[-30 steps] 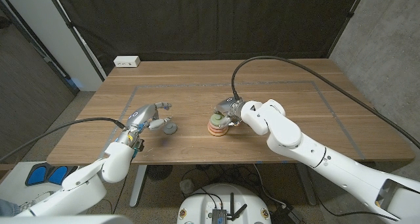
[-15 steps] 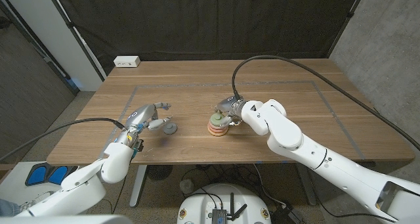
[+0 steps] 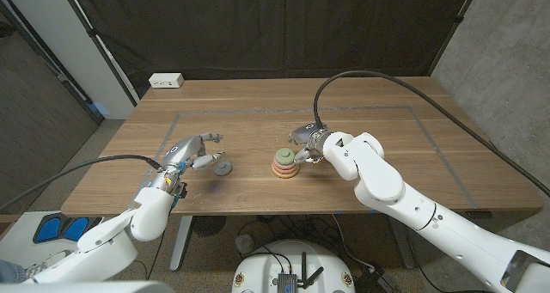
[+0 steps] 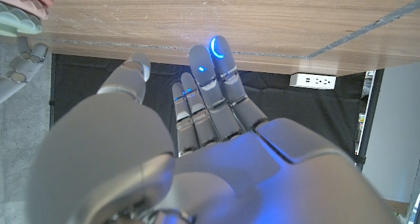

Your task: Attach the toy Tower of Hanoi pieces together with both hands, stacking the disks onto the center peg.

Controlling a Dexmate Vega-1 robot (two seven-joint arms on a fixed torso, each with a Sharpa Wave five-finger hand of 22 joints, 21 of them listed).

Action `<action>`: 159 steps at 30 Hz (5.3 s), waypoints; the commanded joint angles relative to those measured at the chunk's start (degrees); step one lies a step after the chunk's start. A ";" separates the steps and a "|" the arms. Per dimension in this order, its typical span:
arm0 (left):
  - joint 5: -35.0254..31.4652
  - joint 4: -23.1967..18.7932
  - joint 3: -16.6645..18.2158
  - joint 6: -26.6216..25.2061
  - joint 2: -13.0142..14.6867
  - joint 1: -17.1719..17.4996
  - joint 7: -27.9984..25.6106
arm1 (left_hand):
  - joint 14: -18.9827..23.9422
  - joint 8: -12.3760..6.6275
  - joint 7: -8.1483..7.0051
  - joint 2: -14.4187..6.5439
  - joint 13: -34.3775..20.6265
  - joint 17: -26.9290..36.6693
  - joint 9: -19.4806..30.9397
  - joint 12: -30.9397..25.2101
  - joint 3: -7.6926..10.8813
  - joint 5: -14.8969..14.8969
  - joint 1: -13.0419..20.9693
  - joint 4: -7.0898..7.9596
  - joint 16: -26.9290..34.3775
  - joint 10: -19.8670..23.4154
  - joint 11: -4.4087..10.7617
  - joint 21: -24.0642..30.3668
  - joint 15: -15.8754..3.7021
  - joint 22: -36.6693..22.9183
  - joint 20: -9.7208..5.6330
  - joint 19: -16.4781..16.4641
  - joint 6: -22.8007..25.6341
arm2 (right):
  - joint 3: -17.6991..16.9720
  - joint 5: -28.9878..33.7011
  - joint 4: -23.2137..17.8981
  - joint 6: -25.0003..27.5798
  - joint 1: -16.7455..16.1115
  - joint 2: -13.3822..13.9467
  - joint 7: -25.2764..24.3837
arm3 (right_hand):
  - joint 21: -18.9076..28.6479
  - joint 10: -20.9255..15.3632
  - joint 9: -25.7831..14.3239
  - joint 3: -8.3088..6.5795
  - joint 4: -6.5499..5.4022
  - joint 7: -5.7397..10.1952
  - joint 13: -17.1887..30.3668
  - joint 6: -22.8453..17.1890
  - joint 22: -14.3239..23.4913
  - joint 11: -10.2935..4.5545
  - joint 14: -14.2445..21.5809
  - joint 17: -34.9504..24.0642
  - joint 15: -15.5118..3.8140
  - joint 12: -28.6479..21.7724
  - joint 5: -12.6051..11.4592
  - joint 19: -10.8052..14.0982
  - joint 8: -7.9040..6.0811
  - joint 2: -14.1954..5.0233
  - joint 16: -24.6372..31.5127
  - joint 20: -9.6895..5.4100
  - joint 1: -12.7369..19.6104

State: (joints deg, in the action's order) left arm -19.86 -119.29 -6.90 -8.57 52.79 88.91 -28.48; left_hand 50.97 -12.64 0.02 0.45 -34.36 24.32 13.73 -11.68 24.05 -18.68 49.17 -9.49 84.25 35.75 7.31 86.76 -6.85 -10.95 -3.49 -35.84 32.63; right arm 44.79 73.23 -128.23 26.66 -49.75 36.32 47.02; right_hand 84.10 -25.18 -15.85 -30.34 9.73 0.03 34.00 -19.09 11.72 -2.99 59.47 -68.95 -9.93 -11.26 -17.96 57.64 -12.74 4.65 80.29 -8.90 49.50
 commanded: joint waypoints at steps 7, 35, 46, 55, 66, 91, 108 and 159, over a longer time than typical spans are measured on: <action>-0.64 -3.22 0.55 -1.47 -2.74 1.38 -0.58 | 0.06 0.11 -0.44 0.08 -0.24 0.09 0.08 0.12 0.23 -0.34 -0.43 -0.08 0.44 0.10 0.51 0.24 -5.69 -0.09 -7.53 0.16 -0.10 | -7.21 2.36 -4.49 5.83 -11.60 0.98 -11.20 | 0.78 -4.27 0.06 -0.73 -0.25 0.94 0.01 -3.99 0.36 -1.61 1.56 -0.46 -2.66 -1.70 0.06 0.68 -1.64 -1.58 0.44 -3.75 1.96; -1.30 -1.94 -6.01 -4.86 -5.59 -5.59 -1.26 | 0.01 0.17 -0.32 0.19 -0.10 -0.01 0.08 0.20 0.17 -0.37 -0.43 -0.08 0.54 -0.14 0.33 0.50 -5.69 -0.23 -7.59 0.28 -0.28 | -18.52 -11.71 -4.83 8.91 -26.07 8.02 -42.26 | 1.43 -5.02 0.23 -0.84 -0.31 2.14 0.74 -7.23 0.42 -2.42 3.35 -1.27 -2.60 -1.77 -0.18 1.42 -2.56 -1.96 1.95 -3.73 2.19; -1.37 -3.22 -6.21 -7.75 -4.48 -5.35 -0.74 | -0.21 0.03 -0.68 0.20 0.10 -0.15 0.15 0.31 0.11 -0.37 -0.63 0.03 0.42 -0.45 0.28 0.53 -5.69 -0.23 -7.65 0.39 -0.09 | -19.30 -17.22 -2.81 8.60 -26.42 10.25 -48.35 | 1.50 -4.20 0.35 -0.88 -0.23 2.42 0.73 -7.95 0.40 -2.16 3.02 -1.01 -2.59 -1.28 -0.18 1.37 -2.66 -1.71 1.82 -3.72 2.24; -1.71 -4.50 -6.31 -9.91 -3.19 -5.07 -0.14 | -0.26 0.18 -0.54 0.25 0.17 -0.05 0.30 0.62 0.09 -0.38 -0.78 0.04 0.49 -1.44 0.23 0.48 -5.67 -0.21 -7.61 0.61 -0.75 | -17.99 -18.52 -1.34 10.92 -26.43 11.13 -51.79 | 1.57 -3.76 0.46 -0.92 -0.13 2.40 0.73 -8.14 0.43 -2.26 3.00 -1.09 -2.60 -1.05 -0.15 1.35 -2.58 -1.53 1.93 -3.72 2.40; -1.86 -5.90 -5.95 -11.97 -1.19 -4.29 1.22 | -0.44 0.50 -0.24 0.29 0.43 -0.13 0.27 0.63 0.11 -0.40 -0.87 0.02 0.41 -1.96 -0.06 0.50 -5.66 -0.18 -7.62 0.59 -1.65 | -16.43 -19.95 -0.36 13.33 -27.28 12.22 -55.61 | 1.47 -3.82 0.55 -0.99 -0.08 2.29 0.73 -8.25 0.28 -2.14 2.95 -1.12 -2.58 -1.03 -0.14 1.20 -2.50 -1.44 2.00 -3.73 2.58; -2.82 -11.71 -2.95 -19.02 9.83 -3.94 13.17 | -0.89 1.06 0.68 0.66 1.48 -0.28 0.06 1.31 0.20 -0.40 -0.55 -0.27 0.22 -4.51 -0.93 0.48 -5.67 -0.14 -7.09 0.82 -3.24 | -14.55 -23.33 -2.57 17.10 -28.50 15.04 -58.82 | 1.51 -4.72 0.74 -1.10 -0.38 2.13 0.90 -9.05 0.18 -2.30 2.78 -1.04 -2.55 -1.31 -0.09 1.06 -2.52 -1.68 1.89 -3.70 2.60; -1.87 -13.87 -1.52 -21.38 19.29 -6.62 24.60 | -0.94 1.83 0.20 4.13 2.94 -0.78 -0.31 1.70 0.17 -0.56 5.28 -0.76 0.79 -10.46 -0.96 1.01 -5.66 -0.33 -7.64 1.29 -8.73 | -13.08 -23.99 -2.66 17.59 -26.84 15.50 -59.68 | 1.50 -5.17 0.85 -1.13 -0.62 2.16 1.11 -9.53 0.09 -2.44 2.81 -1.18 -2.54 -1.42 -0.09 0.90 -2.54 -1.93 2.01 -3.70 2.23; -3.26 -9.83 -18.40 -21.89 22.43 -23.11 36.57 | 1.32 1.48 1.29 4.95 5.30 -1.06 -1.22 1.03 -2.74 0.53 3.50 0.43 1.95 -12.96 -2.79 1.16 -5.60 -0.44 -8.22 0.10 -11.88 | -10.51 -21.73 -3.37 20.15 -23.15 15.17 -56.12 | 1.62 -6.30 1.06 -1.45 -0.72 1.94 1.43 -10.81 0.00 -2.51 2.40 -1.17 -2.55 -1.39 -0.37 0.80 -2.61 -2.61 2.04 -3.70 1.50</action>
State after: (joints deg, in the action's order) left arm -21.27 -130.57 -21.80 -31.01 76.57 68.01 8.08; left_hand 51.80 -11.29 1.15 5.43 -28.93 23.11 12.51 -10.65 21.57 -18.17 53.09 -8.94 86.03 23.21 4.50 87.71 -7.07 -11.18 -3.37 -35.14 21.03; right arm 34.13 51.31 -131.63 46.56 -73.28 51.72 -9.72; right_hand 85.43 -30.83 -14.63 -31.54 9.17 1.83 35.18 -29.49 11.73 -5.53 62.03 -69.91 -11.26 -12.59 -17.96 58.48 -15.30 2.38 82.24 -9.31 50.82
